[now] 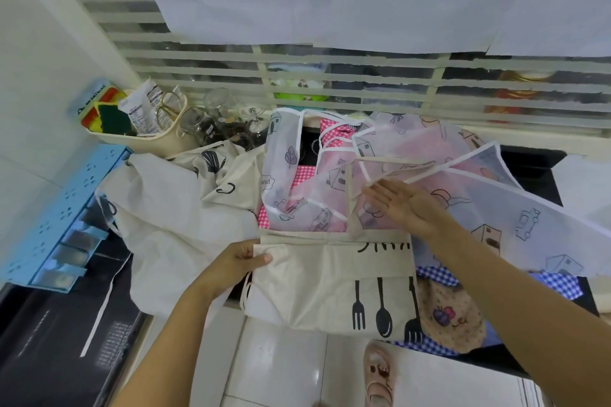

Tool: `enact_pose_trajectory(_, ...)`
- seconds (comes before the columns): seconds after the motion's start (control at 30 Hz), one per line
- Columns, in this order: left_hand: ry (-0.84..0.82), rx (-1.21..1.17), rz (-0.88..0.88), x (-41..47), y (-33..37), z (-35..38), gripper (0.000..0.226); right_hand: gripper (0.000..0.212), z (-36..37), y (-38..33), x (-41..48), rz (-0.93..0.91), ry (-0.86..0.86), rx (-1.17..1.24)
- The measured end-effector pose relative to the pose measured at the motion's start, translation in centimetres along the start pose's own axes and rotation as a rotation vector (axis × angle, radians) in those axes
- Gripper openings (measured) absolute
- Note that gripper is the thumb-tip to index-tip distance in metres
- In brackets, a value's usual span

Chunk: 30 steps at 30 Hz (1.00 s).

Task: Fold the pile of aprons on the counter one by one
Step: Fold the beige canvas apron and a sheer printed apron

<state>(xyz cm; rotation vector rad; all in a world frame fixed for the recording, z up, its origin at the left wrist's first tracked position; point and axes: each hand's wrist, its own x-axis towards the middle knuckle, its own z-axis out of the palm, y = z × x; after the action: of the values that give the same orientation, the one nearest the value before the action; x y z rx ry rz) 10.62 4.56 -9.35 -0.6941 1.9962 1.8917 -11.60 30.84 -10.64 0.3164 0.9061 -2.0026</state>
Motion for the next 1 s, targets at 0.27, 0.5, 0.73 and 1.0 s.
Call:
enact_pose_trajectory(0.27,0.301,0.061,-0.060,2.0,-2.6,0.0,0.015,0.028,-0.1,0.8,-1.3,-0.243,0.273,-1.643)
enact_pose_trajectory(0.5,0.464,0.139,-0.121,3.8,-4.3,0.9,0.031,0.042,-1.5,2.3,-2.5,0.014,0.160,-2.208)
enact_pose_trajectory(0.73,0.739,0.211,-0.076,4.2,-3.9,3.3,0.025,0.021,-2.9,3.0,-1.3,-0.177,0.182,-2.134)
enact_pose_trajectory(1.0,0.455,1.058,0.407,2.0,-7.3,11.8,0.055,0.022,-2.9,3.5,-0.2,-0.206,0.239,-2.057)
